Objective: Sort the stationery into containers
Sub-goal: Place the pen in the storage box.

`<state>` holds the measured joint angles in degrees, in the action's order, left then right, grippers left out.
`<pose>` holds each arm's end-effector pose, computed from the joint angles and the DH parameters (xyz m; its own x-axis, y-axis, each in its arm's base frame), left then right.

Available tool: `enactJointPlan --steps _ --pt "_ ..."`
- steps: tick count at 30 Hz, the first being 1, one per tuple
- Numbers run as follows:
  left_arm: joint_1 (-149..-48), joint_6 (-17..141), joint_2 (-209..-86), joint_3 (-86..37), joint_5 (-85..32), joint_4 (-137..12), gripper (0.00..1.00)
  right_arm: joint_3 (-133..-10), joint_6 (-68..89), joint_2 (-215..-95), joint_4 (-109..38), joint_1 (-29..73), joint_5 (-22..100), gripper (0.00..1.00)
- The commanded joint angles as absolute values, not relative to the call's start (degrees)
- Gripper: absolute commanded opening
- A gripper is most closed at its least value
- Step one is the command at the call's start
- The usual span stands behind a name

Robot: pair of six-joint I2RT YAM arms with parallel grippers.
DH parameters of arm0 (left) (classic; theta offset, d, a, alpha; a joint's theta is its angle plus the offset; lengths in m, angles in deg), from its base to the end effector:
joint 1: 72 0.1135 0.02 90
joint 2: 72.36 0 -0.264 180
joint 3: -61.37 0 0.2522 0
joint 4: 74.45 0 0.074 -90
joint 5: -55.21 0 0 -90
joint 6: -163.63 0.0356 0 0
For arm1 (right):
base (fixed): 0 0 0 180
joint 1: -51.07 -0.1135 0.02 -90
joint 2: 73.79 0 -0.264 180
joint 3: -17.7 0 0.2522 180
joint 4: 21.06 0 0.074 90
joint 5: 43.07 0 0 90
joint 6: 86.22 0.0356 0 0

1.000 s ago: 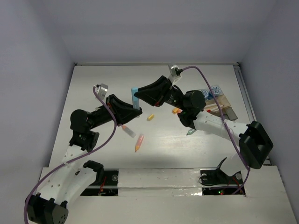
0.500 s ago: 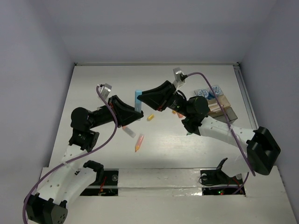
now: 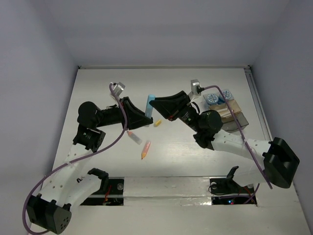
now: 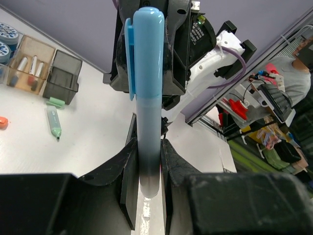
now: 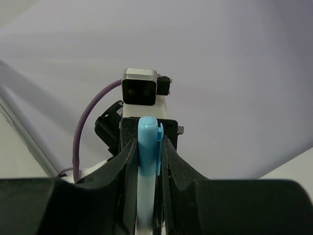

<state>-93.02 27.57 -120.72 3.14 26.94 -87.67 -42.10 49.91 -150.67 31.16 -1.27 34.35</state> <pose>0.1536 -0.0926 0.3897 -0.4129 -0.2067 -0.8870 0.9063 0.0038 -0.4227 0.1711 0.2344 0.3591 -0.3917 0.6440 -0.6571 -0.8644 -0.0129 0.5026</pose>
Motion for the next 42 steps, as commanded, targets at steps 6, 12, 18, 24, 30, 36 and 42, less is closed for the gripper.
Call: enactJointPlan --steps 6,12,18,24,30,36,42 --pt "-91.8 28.3 -118.6 -2.1 11.3 -97.4 0.12 -38.6 45.4 -149.7 11.4 -7.2 27.2 0.0" --pt "-92.3 34.9 -113.8 6.3 10.3 -85.3 0.81 -49.7 44.7 -145.4 4.7 -2.1 45.6 0.0" --pt "-92.3 42.1 -104.4 9.9 11.4 -73.9 0.99 -55.2 48.5 -147.7 0.7 8.2 53.1 0.0" --pt "-92.3 50.5 -97.3 8.2 3.8 -63.0 0.99 -42.3 50.2 -138.4 -10.3 18.7 64.1 0.0" --pt "-94.9 54.6 -94.5 11.7 -3.0 -60.8 0.99 -27.5 50.1 -121.3 -23.6 33.6 79.5 0.0" --pt "-98.9 54.7 -92.5 12.0 -6.6 -57.9 0.99 -25.6 49.6 -114.5 -37.9 41.1 86.8 0.0" --pt "-100.0 54.7 -90.6 12.0 -8.1 -57.2 0.99 -28.0 48.7 -123.0 -39.0 43.6 88.6 0.0"
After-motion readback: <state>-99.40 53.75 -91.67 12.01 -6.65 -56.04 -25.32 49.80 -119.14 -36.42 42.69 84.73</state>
